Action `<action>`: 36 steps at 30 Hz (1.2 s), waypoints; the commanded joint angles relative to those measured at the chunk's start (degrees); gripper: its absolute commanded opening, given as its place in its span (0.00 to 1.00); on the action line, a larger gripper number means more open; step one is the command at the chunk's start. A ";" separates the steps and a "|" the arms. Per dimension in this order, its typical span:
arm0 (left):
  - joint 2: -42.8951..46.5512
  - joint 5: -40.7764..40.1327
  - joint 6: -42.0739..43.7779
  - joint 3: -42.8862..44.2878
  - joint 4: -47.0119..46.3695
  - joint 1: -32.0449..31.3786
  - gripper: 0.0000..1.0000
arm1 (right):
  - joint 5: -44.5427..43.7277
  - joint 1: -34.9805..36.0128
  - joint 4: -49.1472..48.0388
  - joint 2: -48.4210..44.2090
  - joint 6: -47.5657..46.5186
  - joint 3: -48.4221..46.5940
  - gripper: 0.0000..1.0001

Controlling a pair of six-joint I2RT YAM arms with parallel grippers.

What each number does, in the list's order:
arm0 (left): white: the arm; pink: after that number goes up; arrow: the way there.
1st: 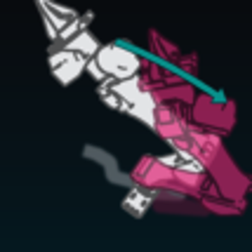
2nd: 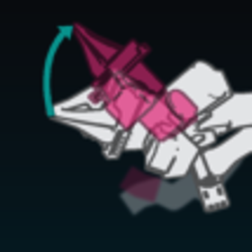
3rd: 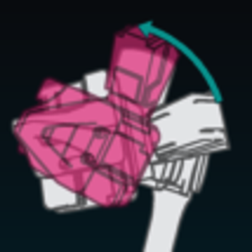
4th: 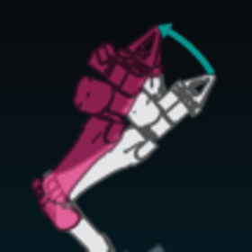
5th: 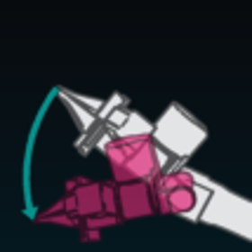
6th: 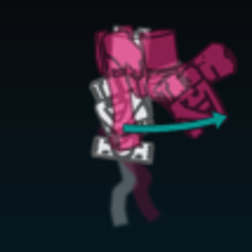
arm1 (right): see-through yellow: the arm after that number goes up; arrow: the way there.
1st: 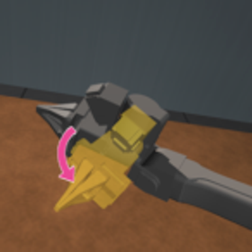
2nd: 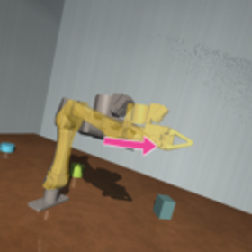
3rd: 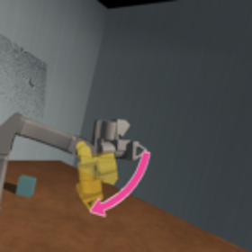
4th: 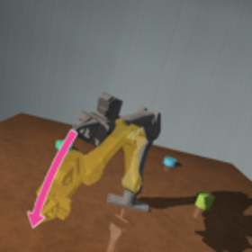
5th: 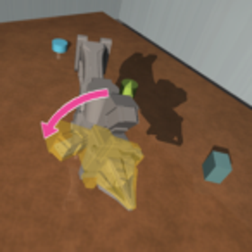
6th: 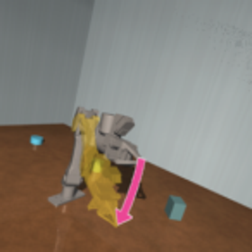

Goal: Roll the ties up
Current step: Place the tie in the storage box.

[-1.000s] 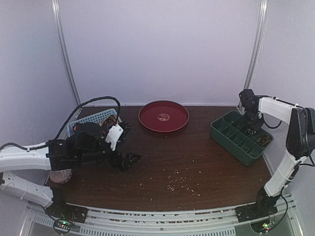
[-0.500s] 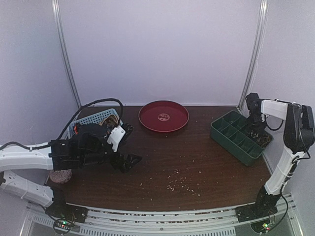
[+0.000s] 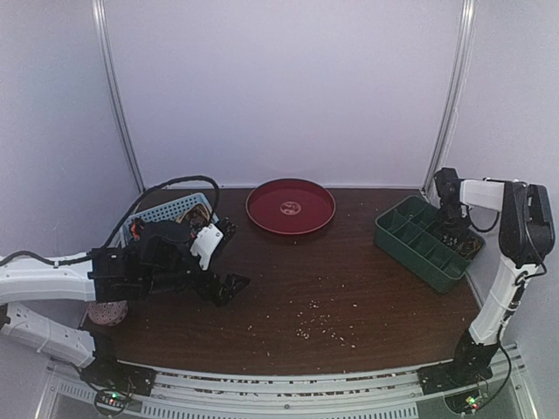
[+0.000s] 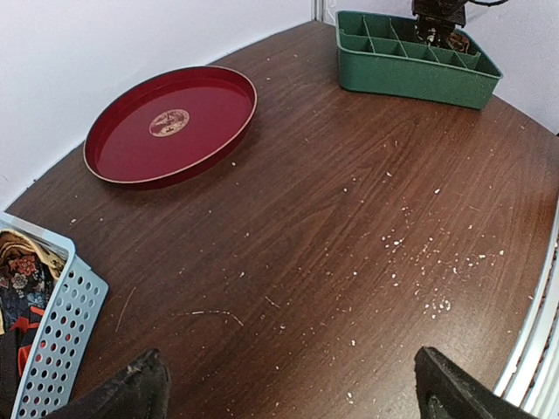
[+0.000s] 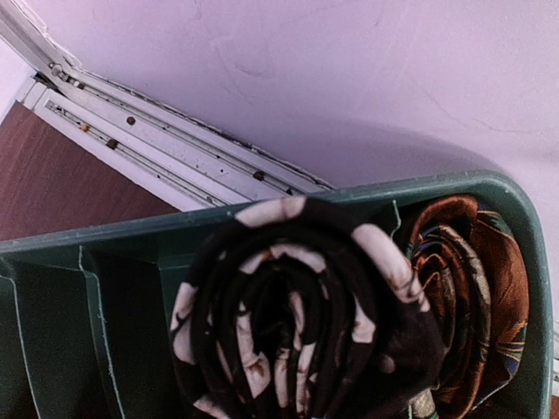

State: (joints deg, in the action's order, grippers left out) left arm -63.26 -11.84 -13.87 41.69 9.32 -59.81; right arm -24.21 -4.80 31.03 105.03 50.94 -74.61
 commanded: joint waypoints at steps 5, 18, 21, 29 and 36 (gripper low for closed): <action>0.92 -2.24 -0.02 3.09 1.49 0.13 0.98 | 15.59 -1.71 -5.97 -0.65 -2.62 5.98 0.19; 2.22 -4.34 -0.24 2.47 1.65 0.14 0.98 | 17.46 -1.04 3.99 -3.96 -2.07 7.00 0.19; 2.22 -4.31 -0.41 2.27 1.46 0.13 0.98 | 13.70 -1.05 5.22 -6.04 -2.28 7.56 0.21; 2.00 -3.63 -0.36 2.21 1.39 0.13 0.98 | 9.18 -1.79 13.37 1.49 -5.42 1.12 0.21; 2.16 -4.07 -0.04 2.26 1.51 0.13 0.98 | 8.74 -1.82 11.10 2.94 -7.07 0.61 0.19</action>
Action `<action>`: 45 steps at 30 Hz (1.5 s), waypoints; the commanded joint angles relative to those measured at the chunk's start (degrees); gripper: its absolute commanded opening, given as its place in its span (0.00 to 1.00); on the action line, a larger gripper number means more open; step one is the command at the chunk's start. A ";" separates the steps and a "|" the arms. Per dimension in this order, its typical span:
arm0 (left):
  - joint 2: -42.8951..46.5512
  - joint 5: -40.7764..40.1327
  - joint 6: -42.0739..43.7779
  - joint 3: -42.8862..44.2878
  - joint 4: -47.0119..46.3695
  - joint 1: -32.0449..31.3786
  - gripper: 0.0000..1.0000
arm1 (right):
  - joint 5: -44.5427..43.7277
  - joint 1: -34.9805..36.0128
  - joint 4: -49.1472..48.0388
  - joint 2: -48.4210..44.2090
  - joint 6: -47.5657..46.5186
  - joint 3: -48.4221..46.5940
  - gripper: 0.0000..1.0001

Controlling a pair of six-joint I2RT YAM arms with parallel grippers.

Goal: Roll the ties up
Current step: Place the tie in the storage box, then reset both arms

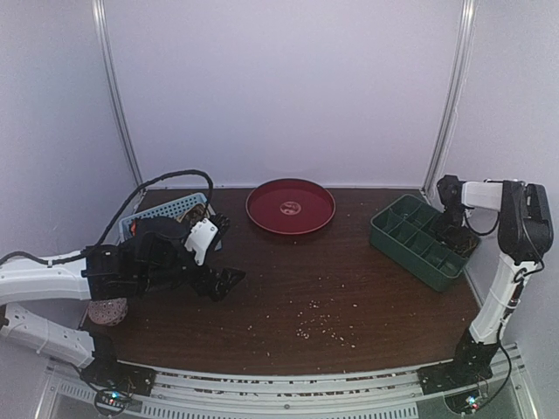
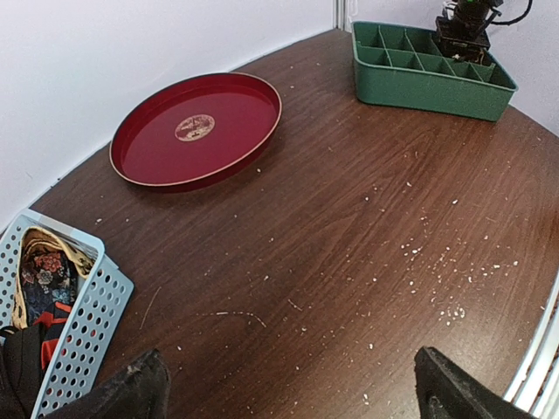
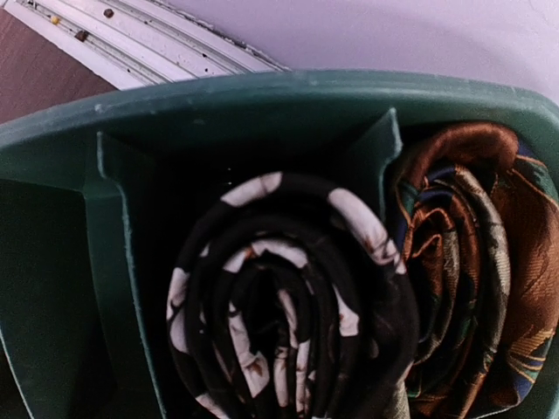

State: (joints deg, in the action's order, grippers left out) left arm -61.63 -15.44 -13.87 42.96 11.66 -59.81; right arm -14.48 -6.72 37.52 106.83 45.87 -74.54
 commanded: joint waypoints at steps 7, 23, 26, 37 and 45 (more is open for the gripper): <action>0.61 -0.09 -0.02 0.90 -0.52 0.13 0.98 | 0.59 0.06 1.40 5.79 -3.40 0.50 0.24; 0.78 -0.55 -0.37 1.16 0.01 0.13 0.98 | -0.60 0.05 3.48 1.85 -1.72 -0.17 0.47; 0.46 -0.47 -0.38 1.29 0.01 0.13 0.98 | -1.57 0.07 4.79 1.48 -1.53 -1.17 0.53; 0.53 0.40 -0.55 1.70 0.38 0.13 0.98 | -1.86 0.05 5.41 -0.96 -1.89 -0.02 0.63; 1.06 0.52 -0.63 1.45 0.36 0.13 0.98 | -2.55 0.26 6.28 -5.18 -1.53 -0.06 0.63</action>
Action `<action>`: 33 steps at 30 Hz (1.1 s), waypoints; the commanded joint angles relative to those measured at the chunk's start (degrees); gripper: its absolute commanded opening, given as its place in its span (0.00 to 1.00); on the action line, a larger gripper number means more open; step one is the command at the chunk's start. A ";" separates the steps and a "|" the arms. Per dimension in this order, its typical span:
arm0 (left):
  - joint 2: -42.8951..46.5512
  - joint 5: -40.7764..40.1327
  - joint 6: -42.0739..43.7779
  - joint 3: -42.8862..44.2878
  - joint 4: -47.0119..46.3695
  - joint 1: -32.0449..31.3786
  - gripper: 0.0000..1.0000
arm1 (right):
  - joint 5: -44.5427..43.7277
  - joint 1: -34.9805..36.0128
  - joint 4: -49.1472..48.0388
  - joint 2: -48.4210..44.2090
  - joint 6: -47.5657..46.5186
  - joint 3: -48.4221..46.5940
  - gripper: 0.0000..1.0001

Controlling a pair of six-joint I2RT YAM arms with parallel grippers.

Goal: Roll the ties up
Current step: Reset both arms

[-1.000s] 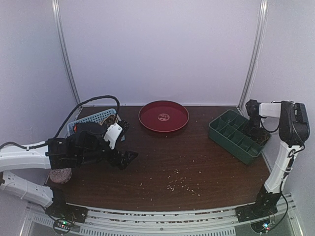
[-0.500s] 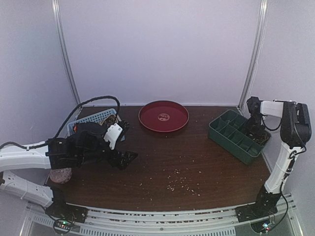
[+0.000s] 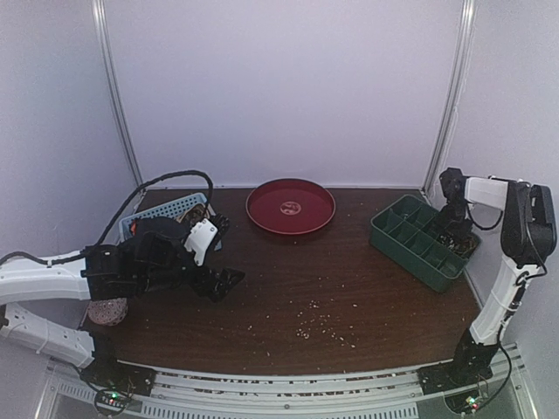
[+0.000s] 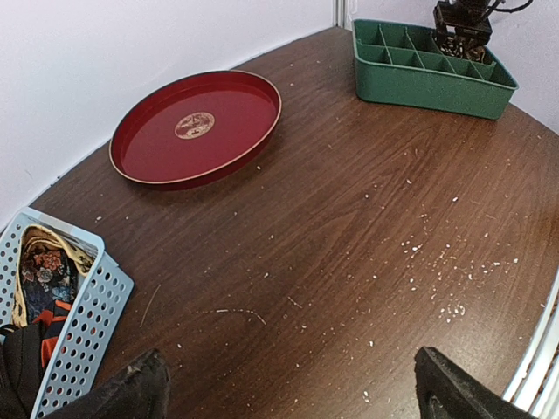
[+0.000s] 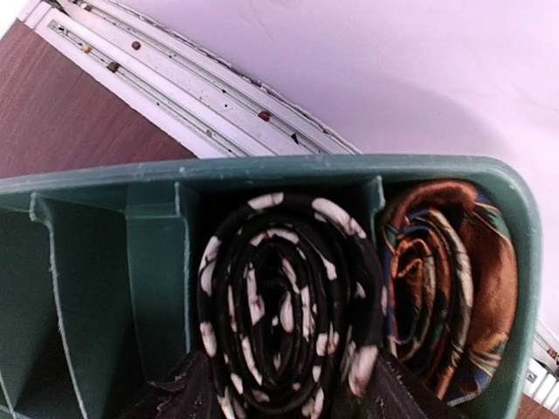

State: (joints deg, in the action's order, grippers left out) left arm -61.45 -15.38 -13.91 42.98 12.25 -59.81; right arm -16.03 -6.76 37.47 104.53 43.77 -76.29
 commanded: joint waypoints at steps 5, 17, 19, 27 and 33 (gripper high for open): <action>0.47 0.78 -0.72 1.05 -0.57 0.13 0.98 | -4.26 0.90 7.35 -6.71 1.76 1.81 0.62; 0.69 -3.46 -4.70 1.56 1.53 0.18 0.98 | -4.15 7.43 3.75 -13.40 0.82 5.89 0.31; 1.00 -5.10 -7.40 1.74 2.16 0.84 0.98 | -4.23 12.21 3.30 -16.18 0.72 6.43 0.33; 3.96 -1.88 -12.58 2.51 0.07 6.37 0.98 | 4.48 32.89 -7.55 -33.62 -2.18 14.54 0.59; 5.73 -2.37 -12.87 7.66 3.72 6.37 0.98 | 4.76 47.91 -14.04 -45.25 1.26 22.81 1.00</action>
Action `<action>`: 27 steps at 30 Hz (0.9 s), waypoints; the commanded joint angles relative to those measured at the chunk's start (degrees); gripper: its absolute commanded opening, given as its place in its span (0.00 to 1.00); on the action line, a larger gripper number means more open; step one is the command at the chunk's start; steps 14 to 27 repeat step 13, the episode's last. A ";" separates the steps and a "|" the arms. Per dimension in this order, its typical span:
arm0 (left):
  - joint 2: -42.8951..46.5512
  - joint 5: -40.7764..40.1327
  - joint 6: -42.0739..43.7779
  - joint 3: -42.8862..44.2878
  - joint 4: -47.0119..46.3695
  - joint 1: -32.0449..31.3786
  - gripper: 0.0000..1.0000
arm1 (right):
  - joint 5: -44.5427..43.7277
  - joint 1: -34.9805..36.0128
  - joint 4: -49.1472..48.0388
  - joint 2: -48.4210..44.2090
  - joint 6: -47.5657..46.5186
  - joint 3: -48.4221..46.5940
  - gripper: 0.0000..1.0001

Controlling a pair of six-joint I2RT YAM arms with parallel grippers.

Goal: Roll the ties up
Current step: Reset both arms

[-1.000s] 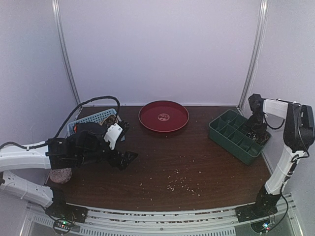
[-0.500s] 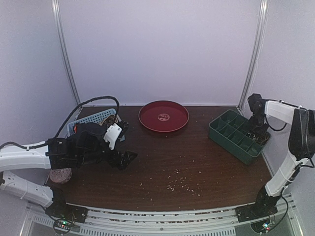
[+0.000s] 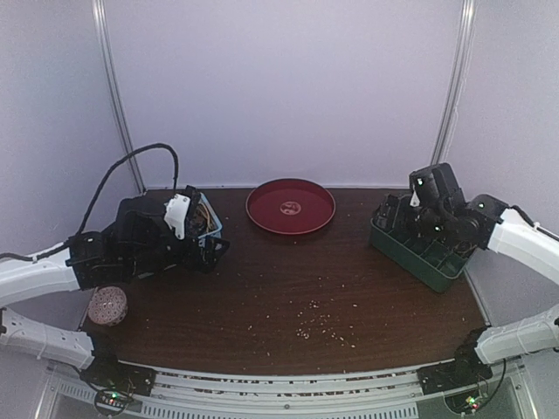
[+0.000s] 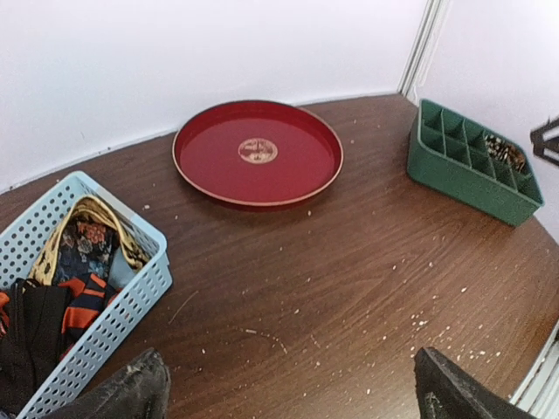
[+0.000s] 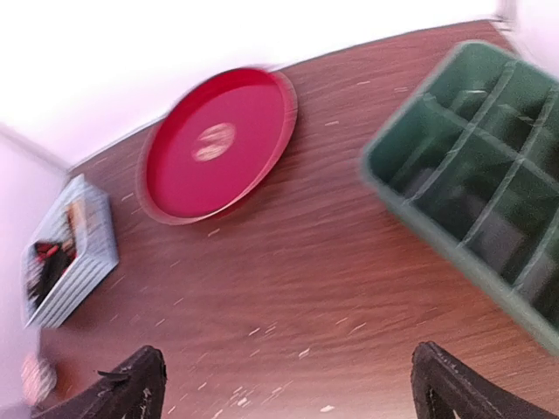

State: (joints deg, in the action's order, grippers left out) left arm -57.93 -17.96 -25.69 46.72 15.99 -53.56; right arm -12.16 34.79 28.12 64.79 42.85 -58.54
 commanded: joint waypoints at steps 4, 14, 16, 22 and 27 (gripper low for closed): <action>5.87 -0.01 -1.22 2.11 -1.64 0.12 0.98 | 0.06 11.26 -6.42 -11.31 3.64 11.10 1.00; 10.39 -4.07 -1.97 -4.05 -4.73 0.12 0.98 | -1.05 12.16 -10.78 -20.55 4.65 18.33 1.00; 10.39 -4.07 -1.97 -4.05 -4.73 0.12 0.98 | -1.05 12.16 -10.78 -20.55 4.65 18.33 1.00; 10.39 -4.07 -1.97 -4.05 -4.73 0.12 0.98 | -1.05 12.16 -10.78 -20.55 4.65 18.33 1.00; 10.39 -4.07 -1.97 -4.05 -4.73 0.12 0.98 | -1.05 12.16 -10.78 -20.55 4.65 18.33 1.00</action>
